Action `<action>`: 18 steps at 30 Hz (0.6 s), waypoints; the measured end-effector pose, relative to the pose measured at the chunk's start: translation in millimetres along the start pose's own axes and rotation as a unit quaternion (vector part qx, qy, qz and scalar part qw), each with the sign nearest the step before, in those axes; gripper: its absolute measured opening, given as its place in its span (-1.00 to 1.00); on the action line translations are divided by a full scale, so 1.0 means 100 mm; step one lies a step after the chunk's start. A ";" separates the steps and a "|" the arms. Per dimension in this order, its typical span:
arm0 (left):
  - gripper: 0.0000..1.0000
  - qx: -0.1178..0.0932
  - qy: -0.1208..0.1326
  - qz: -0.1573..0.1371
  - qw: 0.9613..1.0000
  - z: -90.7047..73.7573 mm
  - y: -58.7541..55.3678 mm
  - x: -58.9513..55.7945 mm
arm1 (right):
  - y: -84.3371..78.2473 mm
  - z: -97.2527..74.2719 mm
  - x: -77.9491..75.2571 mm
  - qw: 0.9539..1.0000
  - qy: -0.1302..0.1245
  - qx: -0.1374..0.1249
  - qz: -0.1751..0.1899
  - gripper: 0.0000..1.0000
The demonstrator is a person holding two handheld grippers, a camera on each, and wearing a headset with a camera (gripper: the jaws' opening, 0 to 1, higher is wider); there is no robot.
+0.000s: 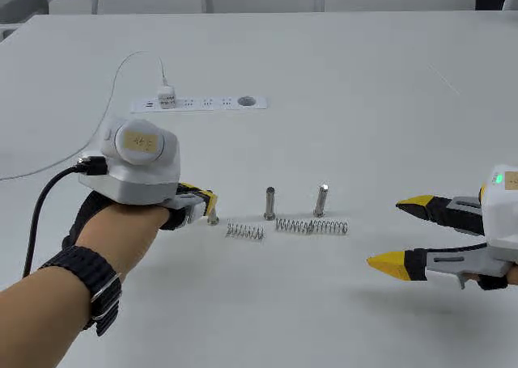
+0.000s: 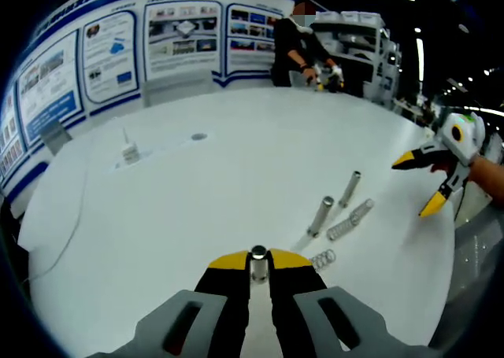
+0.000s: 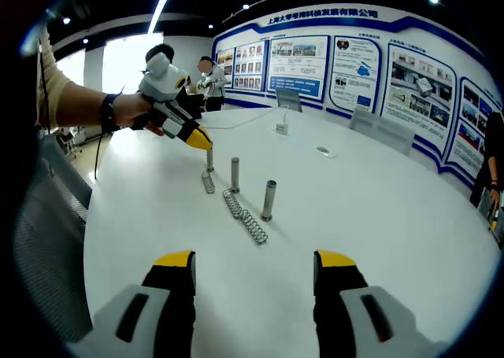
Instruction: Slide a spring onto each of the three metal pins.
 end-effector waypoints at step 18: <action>-0.76 -0.012 -0.003 0.007 1.000 -0.04 0.01 0.00 | -0.01 0.00 0.00 1.000 0.000 0.001 0.000 0.23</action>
Point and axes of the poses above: the centre of the closed fingertips' face, and the gripper's own axes: z roughly forward along the fingers, x roughly to its left, y roughly out of its top, the point moved 1 cm from there along -z, roughly backward along the fingers, and after that the axes turned 7 degrees about -y, right-handed, at the moved point
